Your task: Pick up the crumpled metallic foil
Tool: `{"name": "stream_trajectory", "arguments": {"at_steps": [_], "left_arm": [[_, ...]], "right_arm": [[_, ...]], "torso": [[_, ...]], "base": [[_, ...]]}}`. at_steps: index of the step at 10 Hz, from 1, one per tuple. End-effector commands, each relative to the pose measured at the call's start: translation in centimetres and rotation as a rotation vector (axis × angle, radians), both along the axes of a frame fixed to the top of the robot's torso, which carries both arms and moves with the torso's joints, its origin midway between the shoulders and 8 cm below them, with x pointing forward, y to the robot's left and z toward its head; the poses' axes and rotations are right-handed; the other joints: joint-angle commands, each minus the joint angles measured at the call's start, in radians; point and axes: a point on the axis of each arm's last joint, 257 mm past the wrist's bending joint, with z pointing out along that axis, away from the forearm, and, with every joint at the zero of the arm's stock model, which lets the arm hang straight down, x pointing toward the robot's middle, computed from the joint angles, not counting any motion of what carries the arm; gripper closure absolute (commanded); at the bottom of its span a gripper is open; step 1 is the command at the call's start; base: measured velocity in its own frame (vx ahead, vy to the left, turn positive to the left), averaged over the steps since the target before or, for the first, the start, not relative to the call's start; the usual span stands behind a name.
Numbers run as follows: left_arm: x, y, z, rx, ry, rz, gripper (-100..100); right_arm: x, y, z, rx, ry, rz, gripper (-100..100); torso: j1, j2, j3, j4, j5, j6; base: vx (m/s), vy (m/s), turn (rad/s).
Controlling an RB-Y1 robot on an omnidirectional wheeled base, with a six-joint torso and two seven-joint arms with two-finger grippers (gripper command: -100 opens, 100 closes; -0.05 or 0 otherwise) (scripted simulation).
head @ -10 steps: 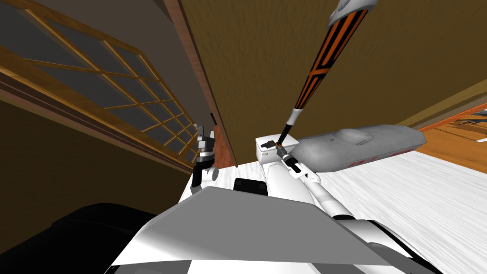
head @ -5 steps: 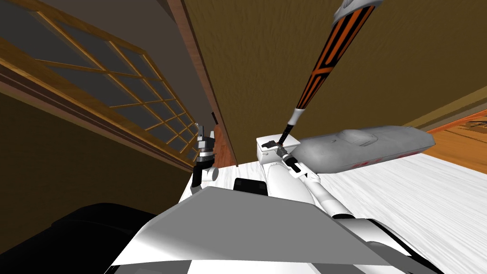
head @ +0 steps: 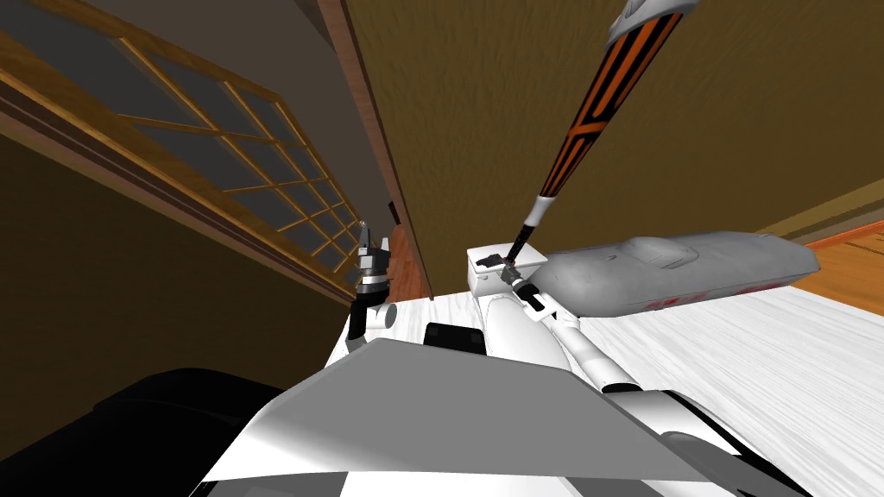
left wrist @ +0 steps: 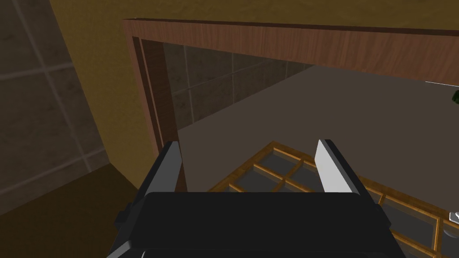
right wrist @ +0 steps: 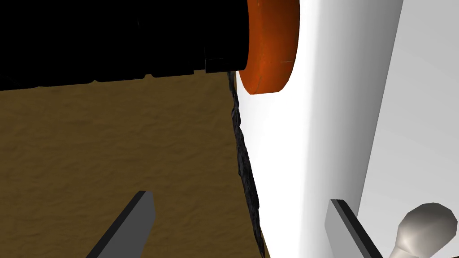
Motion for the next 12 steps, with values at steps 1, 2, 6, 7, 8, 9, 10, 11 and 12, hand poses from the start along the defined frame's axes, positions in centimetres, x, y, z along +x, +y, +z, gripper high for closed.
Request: {"name": "stream_trajectory", "arguments": {"at_steps": [1, 2, 6, 7, 8, 9, 10, 11, 12], "left_arm": [[0.0, 0.0, 0.0, 0.0, 0.0, 0.0, 0], [0.0, 0.0, 0.0, 0.0, 0.0, 0.0, 0], [0.0, 0.0, 0.0, 0.0, 0.0, 0.0, 0], [0.0, 0.0, 0.0, 0.0, 0.0, 0.0, 0], [0.0, 0.0, 0.0, 0.0, 0.0, 0.0, 0], [0.0, 0.0, 0.0, 0.0, 0.0, 0.0, 0], [0.0, 0.0, 0.0, 0.0, 0.0, 0.0, 0], [0.0, 0.0, 0.0, 0.0, 0.0, 0.0, 0], [0.0, 0.0, 0.0, 0.0, 0.0, 0.0, 0]], "right_arm": [[0.12, 0.04, -0.08, 0.024, 0.012, -0.004, -100], [0.21, 0.09, -0.11, 0.035, 0.018, -0.006, -100], [0.56, 0.24, -0.27, 0.091, 0.046, -0.016, -100], [0.65, 0.29, -0.3, 0.105, 0.053, -0.018, -100], [0.75, 0.33, -0.32, 0.119, 0.06, -0.021, -100], [0.83, 0.37, -0.34, 0.132, 0.066, -0.023, -100], [0.91, 0.39, -0.38, 0.143, 0.073, -0.026, -100], [0.87, 0.37, -0.33, 0.134, 0.068, -0.024, -100], [0.88, 0.38, -0.34, 0.137, 0.069, -0.024, 0]], "torso": [[0.0, 0.0, 0.0, 0.0, 0.0, 0.0], [0.0, 0.0, 0.0, 0.0, 0.0, 0.0], [0.0, 0.0, 0.0, 0.0, 0.0, 0.0], [0.0, 0.001, 0.0, 0.0, 0.0, 0.0], [0.0, 0.0, 0.0, 0.0, 0.0, 0.0], [0.0, 0.0, 0.0, 0.0, 0.0, 0.0], [0.0, 0.0, 0.0, 0.0, 0.0, 0.0], [0.0, 0.0, 0.0, 0.0, 0.0, 0.0], [0.0, -0.001, 0.0, 0.0, 0.0, 0.0]], "base": [[-0.041, -0.016, 0.066], [-0.035, -0.014, 0.058], [-0.037, -0.015, 0.072], [-0.042, -0.014, 0.071], [-0.034, -0.015, 0.08], [-0.033, -0.01, 0.074], [-0.037, -0.011, 0.054], [-0.017, -0.006, 0.01], [0.0, 0.0, 0.0]]}}
